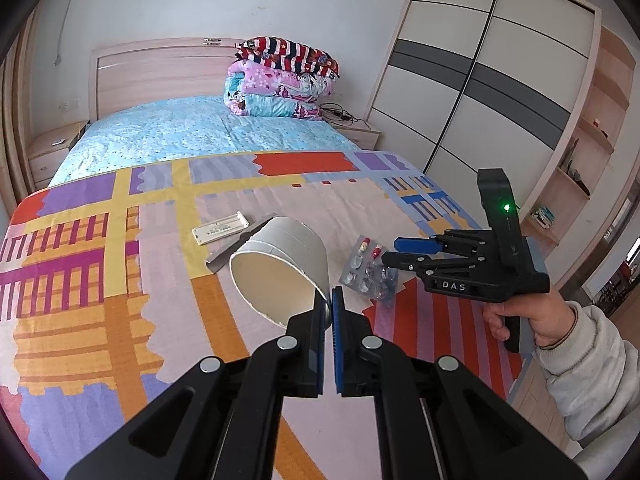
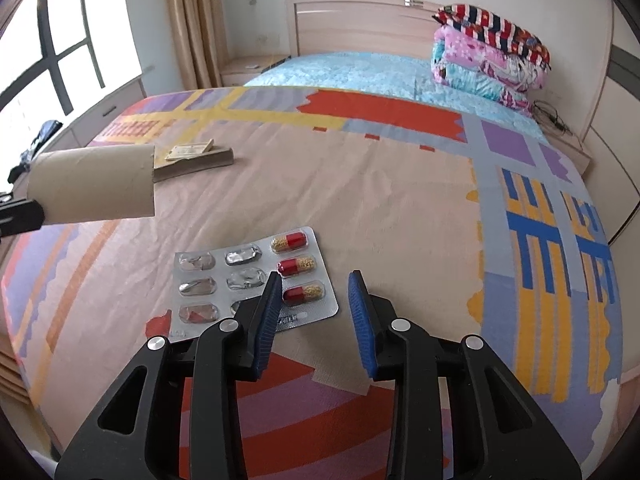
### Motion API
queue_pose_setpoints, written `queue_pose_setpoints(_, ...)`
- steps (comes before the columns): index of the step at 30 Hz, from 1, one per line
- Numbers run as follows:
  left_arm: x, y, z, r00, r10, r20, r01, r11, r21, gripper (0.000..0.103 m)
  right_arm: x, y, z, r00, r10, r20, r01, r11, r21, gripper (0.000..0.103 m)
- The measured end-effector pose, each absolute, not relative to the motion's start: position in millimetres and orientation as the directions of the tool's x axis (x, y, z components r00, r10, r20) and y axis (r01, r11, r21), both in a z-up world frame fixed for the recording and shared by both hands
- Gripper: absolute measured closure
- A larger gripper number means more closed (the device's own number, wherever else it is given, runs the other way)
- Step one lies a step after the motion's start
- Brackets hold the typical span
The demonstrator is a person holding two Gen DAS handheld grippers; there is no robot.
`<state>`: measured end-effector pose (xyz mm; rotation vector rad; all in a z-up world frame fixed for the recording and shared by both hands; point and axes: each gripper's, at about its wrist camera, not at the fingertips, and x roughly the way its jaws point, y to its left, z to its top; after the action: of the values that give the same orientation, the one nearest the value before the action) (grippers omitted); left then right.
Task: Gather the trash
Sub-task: 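Grasp the cardboard tube with the left tool while the right tool grasps the pill blister pack, then carry the tube and blister pack with both tools over the trash bin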
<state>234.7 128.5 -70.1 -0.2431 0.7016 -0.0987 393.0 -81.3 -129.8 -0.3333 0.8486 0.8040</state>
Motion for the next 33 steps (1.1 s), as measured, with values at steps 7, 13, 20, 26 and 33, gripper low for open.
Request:
queue_pose_setpoints(7,231,127,-65,0.765,-0.165,-0.623,0.007,0.969,-0.247,0.100,384,-79,-130,0.430,0.479,-0.765,-0.757,0.654,-0.015,0.076)
queue_pose_setpoints(13,224,124,-57,0.772,-0.156,-0.616,0.008,0.972,-0.236,0.100,376,-84,-124,0.425,0.493,-0.759,-0.762,0.647,-0.007,0.081)
queue_pose_setpoints(20,211,118,-47,0.780,-0.146,-0.608,0.010,0.975,-0.221,0.100,360,-94,-109,0.440,0.508,-0.741,-0.763,0.647,-0.010,0.082)
queue_pose_setpoints(26,190,104,-34,0.793,-0.138,-0.593,0.020,0.979,-0.202,0.100,335,-109,-89,0.470,0.515,-0.717,-0.765,0.643,-0.039,0.081)
queue_pose_setpoints(33,159,80,-23,0.805,-0.140,-0.577,0.040,0.982,-0.183,0.100,301,-130,-69,0.490,0.530,-0.692,-0.767,0.639,-0.054,0.081)
